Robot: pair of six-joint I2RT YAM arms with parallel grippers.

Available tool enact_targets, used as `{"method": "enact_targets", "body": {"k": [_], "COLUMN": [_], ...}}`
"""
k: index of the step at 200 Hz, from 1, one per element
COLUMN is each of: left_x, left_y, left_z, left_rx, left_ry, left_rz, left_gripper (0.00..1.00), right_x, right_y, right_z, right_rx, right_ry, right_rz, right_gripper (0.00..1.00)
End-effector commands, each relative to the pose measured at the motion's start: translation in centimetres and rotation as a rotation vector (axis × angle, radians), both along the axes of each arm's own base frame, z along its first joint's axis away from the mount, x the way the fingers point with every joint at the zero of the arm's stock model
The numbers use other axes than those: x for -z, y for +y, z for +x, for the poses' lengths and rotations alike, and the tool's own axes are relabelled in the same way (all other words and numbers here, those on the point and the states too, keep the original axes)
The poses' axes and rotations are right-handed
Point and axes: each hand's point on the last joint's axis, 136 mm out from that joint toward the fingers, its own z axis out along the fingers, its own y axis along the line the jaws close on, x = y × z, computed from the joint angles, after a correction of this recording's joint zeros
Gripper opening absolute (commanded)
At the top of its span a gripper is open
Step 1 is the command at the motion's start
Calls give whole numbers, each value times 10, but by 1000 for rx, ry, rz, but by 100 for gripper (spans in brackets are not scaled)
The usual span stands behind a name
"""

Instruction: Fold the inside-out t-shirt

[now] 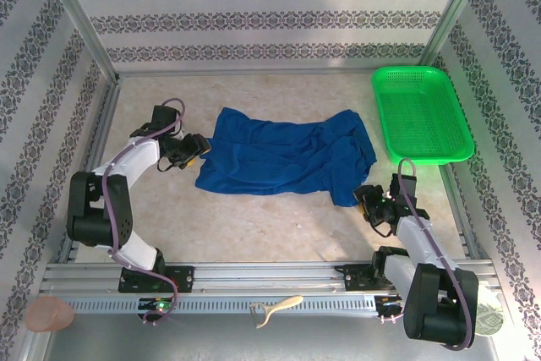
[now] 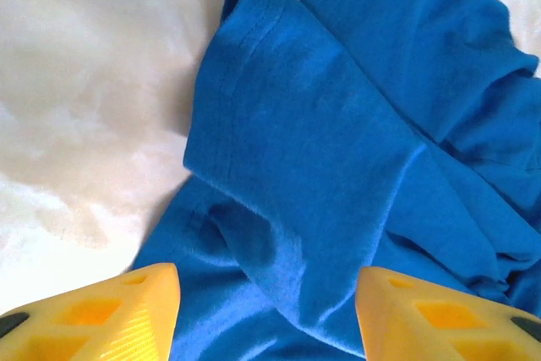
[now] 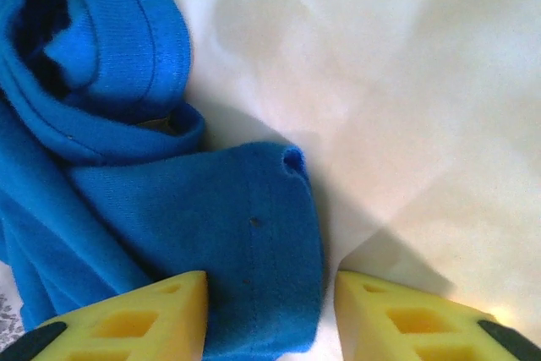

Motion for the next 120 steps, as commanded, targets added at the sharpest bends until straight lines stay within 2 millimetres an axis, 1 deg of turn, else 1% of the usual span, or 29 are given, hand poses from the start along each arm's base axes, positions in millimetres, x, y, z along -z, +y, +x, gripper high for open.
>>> {"method": "enact_targets", "body": {"k": [1,11,26,44,53,59,74,75,80,84,91,94,102,104,106,110,120], "left_x": [-2,4,14,26,32,35,46,45,46,46,44,42,30,27,23,14,-14], "left_y": [1,2,2,1,0,0,-4,-4,-6,-8,-11,-12,-13,-13,-13,-13,-13], "left_z": [19,21,23,27,29,31,36,37,40,43,48,51,58,60,62,65,74], "left_rx": [34,40,48,63,72,77,94,95,102,110,119,121,126,128,129,132,133], "left_ry": [-49,-36,-14,10,21,27,47,45,41,36,28,23,-2,-11,-19,-39,-97], "left_rz": [20,29,38,52,55,60,58,57,53,47,39,36,33,34,35,36,35], "left_gripper": [58,57,58,58,58,58,57,56,53,47,32,22,2,0,0,0,0], "right_x": [3,-1,-8,-14,-18,-20,-22,-28,-37,-41,-50,-54,-70,-73,-80,-86,-111], "right_y": [0,0,2,2,1,2,4,3,3,3,3,3,1,1,-1,-2,-7], "right_z": [3,9,16,21,23,24,23,28,33,35,38,40,46,48,50,52,60], "right_rx": [-11,-22,-41,-38,-35,-36,-38,-39,-40,-41,-39,-36,-27,-25,-21,-15,1], "right_ry": [16,4,-12,-27,-37,-42,-46,-62,-85,-94,-113,-124,-161,-169,-184,-196,-246], "right_rz": [-8,-4,0,3,5,9,22,19,19,22,26,27,28,28,26,24,18], "right_gripper": [34,27,19,9,3,0,0,0,0,0,0,0,0,0,0,0,0]}}
